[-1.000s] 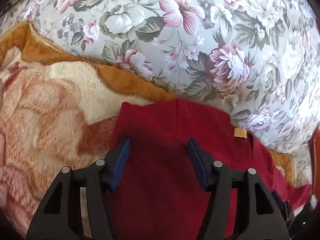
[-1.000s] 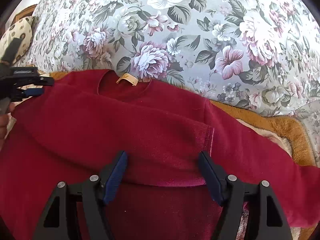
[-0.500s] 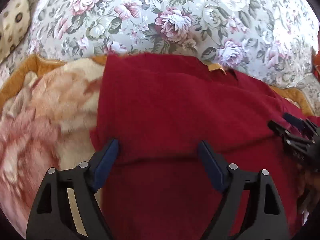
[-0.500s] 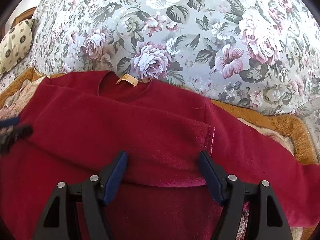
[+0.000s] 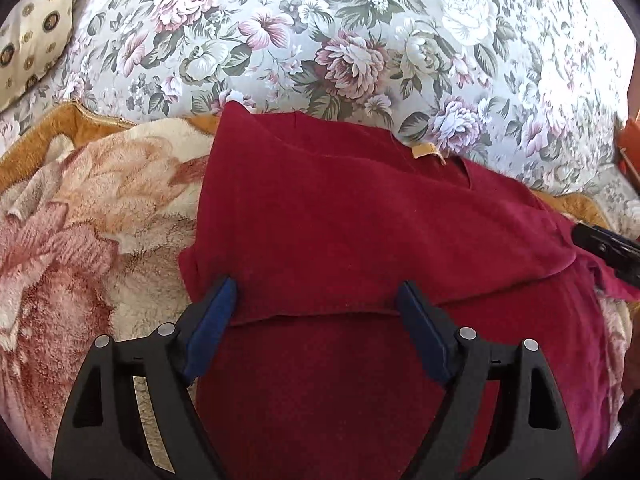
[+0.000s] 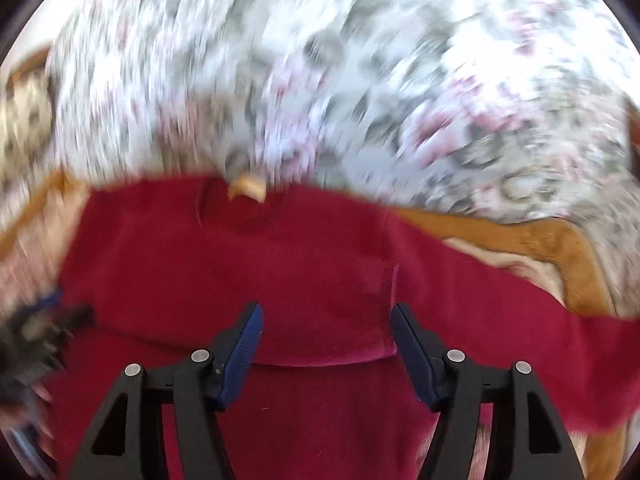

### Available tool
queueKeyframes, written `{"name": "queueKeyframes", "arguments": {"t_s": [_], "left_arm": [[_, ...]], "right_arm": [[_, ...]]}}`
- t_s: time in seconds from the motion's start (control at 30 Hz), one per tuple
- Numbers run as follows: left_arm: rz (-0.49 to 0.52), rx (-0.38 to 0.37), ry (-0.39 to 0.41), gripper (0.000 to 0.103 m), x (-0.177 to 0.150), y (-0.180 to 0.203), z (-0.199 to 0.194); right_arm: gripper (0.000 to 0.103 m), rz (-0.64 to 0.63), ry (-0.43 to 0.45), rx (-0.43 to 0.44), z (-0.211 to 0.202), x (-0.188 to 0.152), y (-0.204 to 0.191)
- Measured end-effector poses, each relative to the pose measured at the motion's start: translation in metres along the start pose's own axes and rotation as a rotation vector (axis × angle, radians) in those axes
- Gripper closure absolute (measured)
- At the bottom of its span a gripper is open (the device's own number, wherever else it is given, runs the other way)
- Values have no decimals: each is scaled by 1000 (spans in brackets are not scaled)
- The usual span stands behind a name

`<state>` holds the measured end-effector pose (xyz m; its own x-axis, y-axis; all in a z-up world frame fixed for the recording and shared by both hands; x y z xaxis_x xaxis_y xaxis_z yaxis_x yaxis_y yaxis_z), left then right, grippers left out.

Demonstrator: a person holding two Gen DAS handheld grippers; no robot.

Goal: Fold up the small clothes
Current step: 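Move the right tool to the other sleeve cuff and grasp it, then carry the sleeve across the shirt body with the right tool and release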

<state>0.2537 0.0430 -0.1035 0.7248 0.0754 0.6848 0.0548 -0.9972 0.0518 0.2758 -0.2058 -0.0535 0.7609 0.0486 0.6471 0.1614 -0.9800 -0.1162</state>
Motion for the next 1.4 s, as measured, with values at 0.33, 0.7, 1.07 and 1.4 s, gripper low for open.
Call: {"name": "queueKeyframes", "arguments": {"t_s": [0.33,0.7,1.07,1.4], "left_arm": [[45,-41,-29,19,-30,12,-22],[69,-42,-30,10,-29,17,-13],[56,-64,-26,9,-29,17,-12],[51,-71,-25,8,-29,17,-12]], "right_arm": [[38,83,16,-17,-59,-48,44],[38,369,223,-456,-236,-74,310],[54,284,165,-307,-202,-64,332],[83,383,227,-184,-206,-69,340]]}}
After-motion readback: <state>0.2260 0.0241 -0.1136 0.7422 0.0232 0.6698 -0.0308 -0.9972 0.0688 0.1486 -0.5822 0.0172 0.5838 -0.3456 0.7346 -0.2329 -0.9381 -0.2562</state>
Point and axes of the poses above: each gripper's, at about its wrist camera, not at the fingertips, and z roughly the way its jaws point, y to its right, x to its top, the point moved 6 cm from there along z, roughly the way its jaws point, and after that the axes turned 8 degrees about x, right-handed, at the moved point
